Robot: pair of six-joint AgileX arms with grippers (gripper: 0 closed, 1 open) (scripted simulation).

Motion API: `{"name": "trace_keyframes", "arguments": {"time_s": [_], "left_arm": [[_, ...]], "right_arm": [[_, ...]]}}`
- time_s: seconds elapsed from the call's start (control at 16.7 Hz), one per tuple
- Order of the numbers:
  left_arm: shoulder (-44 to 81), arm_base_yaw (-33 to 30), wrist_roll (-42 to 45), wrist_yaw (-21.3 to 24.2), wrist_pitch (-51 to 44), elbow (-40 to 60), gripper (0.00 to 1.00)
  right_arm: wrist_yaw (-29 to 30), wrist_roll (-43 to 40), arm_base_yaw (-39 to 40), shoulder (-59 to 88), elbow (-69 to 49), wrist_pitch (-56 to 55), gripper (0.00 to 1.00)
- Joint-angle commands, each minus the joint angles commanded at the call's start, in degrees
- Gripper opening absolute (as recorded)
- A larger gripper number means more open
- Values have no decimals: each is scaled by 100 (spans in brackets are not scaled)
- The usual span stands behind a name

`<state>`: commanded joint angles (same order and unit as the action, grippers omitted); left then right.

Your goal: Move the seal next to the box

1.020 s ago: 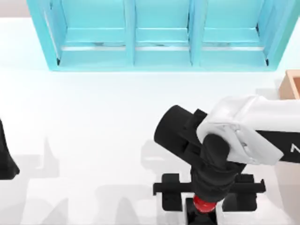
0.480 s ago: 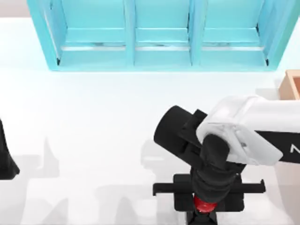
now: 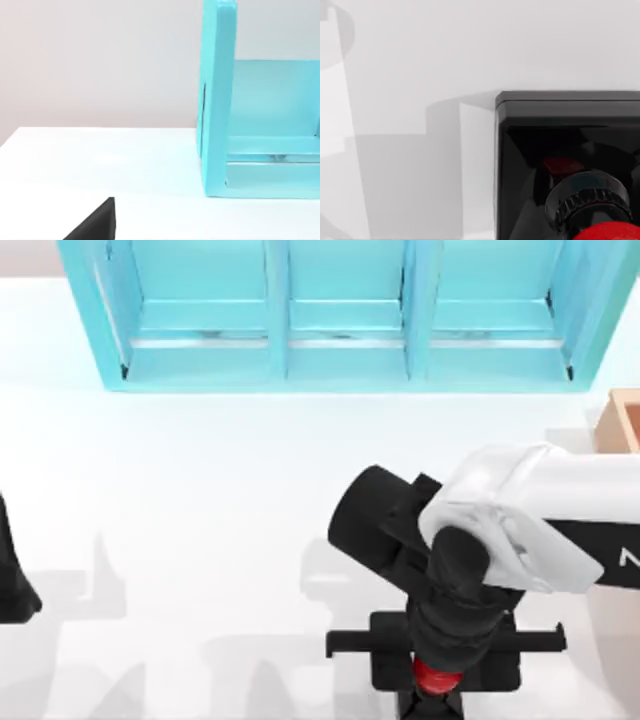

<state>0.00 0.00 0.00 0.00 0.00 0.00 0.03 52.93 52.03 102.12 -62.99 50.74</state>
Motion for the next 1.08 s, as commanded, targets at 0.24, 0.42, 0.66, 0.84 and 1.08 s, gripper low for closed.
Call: {"name": "trace_keyframes", "arguments": {"time_s": [0.24, 0.42, 0.66, 0.84, 1.08], "left_arm": [[0, 0, 0, 0, 0, 0, 100], [0, 0, 0, 0, 0, 0, 100], [0, 0, 0, 0, 0, 0, 100], [0, 0, 0, 0, 0, 0, 100], [0, 0, 0, 0, 0, 0, 100]], "right_arm": [[2, 4, 7, -142, -324, 392, 0], [0, 3, 3, -274, -634, 987, 0], [-1, -15, -9, -372, -758, 1131, 0], [-4, -83, -82, -367, -780, 1182, 0], [-7, -898, -900, -618, -1014, 1715, 0]]}}
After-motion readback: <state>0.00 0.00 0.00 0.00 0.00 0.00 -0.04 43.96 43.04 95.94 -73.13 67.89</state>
